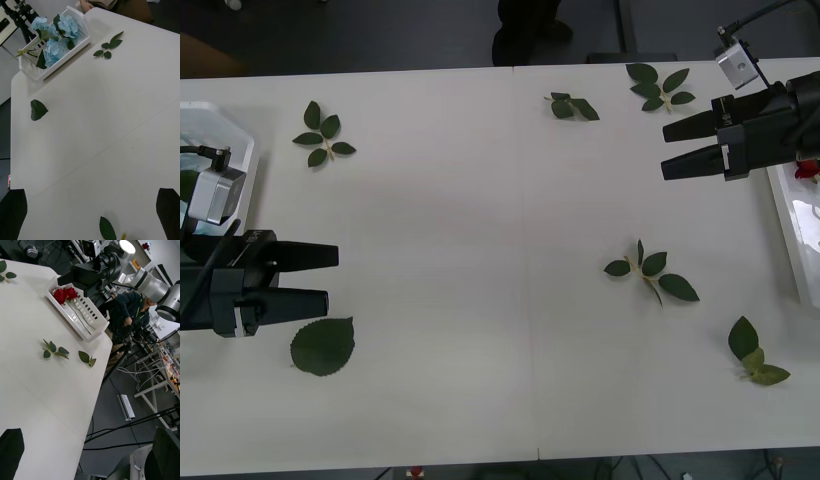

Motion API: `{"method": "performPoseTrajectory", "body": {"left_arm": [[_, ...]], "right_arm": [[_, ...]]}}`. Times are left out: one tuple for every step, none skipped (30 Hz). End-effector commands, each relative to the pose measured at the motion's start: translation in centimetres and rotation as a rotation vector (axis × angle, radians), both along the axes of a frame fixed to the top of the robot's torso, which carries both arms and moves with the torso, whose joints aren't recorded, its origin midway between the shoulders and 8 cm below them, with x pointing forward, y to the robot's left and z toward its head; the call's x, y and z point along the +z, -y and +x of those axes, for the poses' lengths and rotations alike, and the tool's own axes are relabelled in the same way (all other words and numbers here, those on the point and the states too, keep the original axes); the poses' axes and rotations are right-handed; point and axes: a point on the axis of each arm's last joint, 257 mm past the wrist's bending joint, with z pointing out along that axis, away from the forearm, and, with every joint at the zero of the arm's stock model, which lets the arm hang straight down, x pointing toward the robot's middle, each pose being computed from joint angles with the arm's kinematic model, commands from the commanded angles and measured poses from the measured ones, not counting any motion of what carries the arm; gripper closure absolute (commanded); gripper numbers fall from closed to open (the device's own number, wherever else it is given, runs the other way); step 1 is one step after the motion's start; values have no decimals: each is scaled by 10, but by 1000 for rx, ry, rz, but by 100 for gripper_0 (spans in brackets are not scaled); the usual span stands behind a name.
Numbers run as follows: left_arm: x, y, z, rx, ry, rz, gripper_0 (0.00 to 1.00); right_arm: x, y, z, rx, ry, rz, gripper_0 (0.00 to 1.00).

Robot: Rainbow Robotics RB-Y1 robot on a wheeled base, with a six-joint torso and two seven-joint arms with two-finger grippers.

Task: Place the red flowers into the right box and the blue flowers into the left box. If a person shows an open palm, hand one flower to the person first, then continue sorting.

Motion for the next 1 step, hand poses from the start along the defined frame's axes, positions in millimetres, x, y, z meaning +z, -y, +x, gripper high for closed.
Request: {"method": "performPoseTrajectory", "body": {"left_arm": [[5,2,-2,-31,93,21,0]], "right_arm": [[13,9,2,-17,25,-2,0]]}}
